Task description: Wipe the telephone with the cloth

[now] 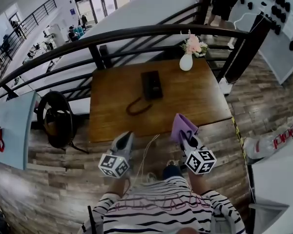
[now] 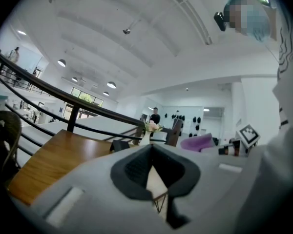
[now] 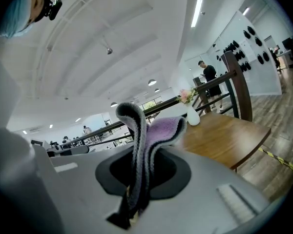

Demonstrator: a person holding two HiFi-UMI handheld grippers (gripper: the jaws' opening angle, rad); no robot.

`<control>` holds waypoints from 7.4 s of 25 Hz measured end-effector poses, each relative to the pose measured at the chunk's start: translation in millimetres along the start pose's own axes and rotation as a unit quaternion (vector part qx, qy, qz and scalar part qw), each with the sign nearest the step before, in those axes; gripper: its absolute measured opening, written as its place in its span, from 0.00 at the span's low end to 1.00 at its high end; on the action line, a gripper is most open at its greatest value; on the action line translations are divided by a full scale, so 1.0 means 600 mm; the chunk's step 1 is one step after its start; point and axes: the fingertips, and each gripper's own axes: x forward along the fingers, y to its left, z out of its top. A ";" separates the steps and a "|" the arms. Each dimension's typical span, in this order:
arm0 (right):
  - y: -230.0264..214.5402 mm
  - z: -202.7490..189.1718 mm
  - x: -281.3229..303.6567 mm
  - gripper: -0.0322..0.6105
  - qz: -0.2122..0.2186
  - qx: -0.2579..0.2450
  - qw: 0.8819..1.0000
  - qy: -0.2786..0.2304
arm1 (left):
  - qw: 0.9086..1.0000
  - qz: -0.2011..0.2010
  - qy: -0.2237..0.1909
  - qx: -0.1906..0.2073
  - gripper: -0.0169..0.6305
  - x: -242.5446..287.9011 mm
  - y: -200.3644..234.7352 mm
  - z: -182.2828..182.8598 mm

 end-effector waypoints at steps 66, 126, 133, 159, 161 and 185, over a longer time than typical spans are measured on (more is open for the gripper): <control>-0.245 0.049 0.820 0.11 0.075 -0.020 0.978 0.191 | 0.984 0.171 -0.009 -0.052 0.03 0.341 0.328 0.043; -0.262 0.063 0.671 0.11 0.060 0.011 0.990 0.124 | 0.992 0.110 0.006 -0.060 0.03 0.343 0.261 0.021; -0.108 0.001 0.683 0.11 0.161 0.025 0.974 0.156 | 0.990 0.130 0.000 -0.060 0.03 0.310 0.260 0.027; -0.329 -0.032 0.620 0.11 0.000 -0.002 0.978 0.206 | 0.994 0.089 0.012 -0.060 0.03 0.341 0.235 0.022; -0.326 -0.028 0.615 0.11 -0.002 0.004 0.980 0.200 | 0.994 0.086 0.012 -0.061 0.03 0.341 0.233 0.022; -0.167 0.039 0.293 0.11 0.023 0.017 0.997 0.067 | 0.999 0.023 0.014 -0.037 0.03 0.220 0.114 0.000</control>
